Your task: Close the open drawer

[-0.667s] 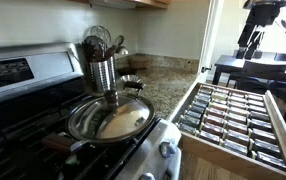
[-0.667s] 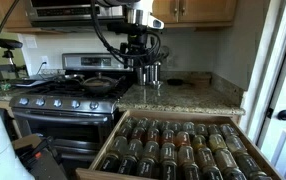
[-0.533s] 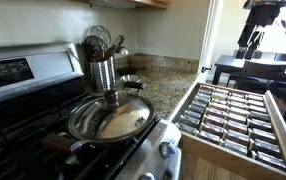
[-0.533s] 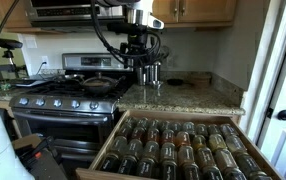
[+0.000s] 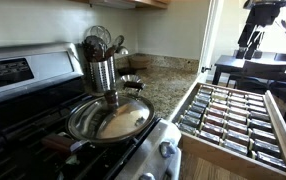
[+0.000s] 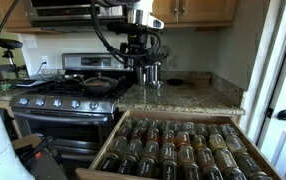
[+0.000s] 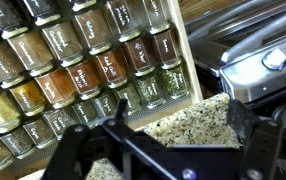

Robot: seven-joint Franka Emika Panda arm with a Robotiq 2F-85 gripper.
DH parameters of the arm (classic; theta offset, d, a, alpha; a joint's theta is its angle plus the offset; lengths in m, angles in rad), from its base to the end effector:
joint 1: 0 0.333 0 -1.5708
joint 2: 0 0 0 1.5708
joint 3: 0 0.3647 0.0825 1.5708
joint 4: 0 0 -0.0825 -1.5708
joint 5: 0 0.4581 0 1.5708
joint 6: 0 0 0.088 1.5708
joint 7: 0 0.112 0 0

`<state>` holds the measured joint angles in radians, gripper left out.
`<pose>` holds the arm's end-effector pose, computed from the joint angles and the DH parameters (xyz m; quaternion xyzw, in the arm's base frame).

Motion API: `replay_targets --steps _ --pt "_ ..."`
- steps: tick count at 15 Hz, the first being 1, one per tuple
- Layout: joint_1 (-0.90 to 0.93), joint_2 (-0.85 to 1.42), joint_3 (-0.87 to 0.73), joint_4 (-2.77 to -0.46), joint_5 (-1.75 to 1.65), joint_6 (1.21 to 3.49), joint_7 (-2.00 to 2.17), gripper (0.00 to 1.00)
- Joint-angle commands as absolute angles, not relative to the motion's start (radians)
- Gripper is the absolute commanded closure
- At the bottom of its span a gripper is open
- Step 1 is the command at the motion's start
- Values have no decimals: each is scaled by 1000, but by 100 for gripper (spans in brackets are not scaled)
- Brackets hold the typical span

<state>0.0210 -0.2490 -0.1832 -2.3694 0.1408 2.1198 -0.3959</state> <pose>0.5065 -0.0771 0.4244 -0.9932 -0.0823 -0.0194 0.0800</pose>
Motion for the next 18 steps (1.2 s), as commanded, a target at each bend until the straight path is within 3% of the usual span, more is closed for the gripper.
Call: replay_targets --steps 1,9,18 --pt "2 -248 -165 -2368 146 2117 -399 0" --pt "-126 -270 -215 -2430 104 2167 -276 0" --pt "-261 -71 -342 -2384 130 2262 -304 0"
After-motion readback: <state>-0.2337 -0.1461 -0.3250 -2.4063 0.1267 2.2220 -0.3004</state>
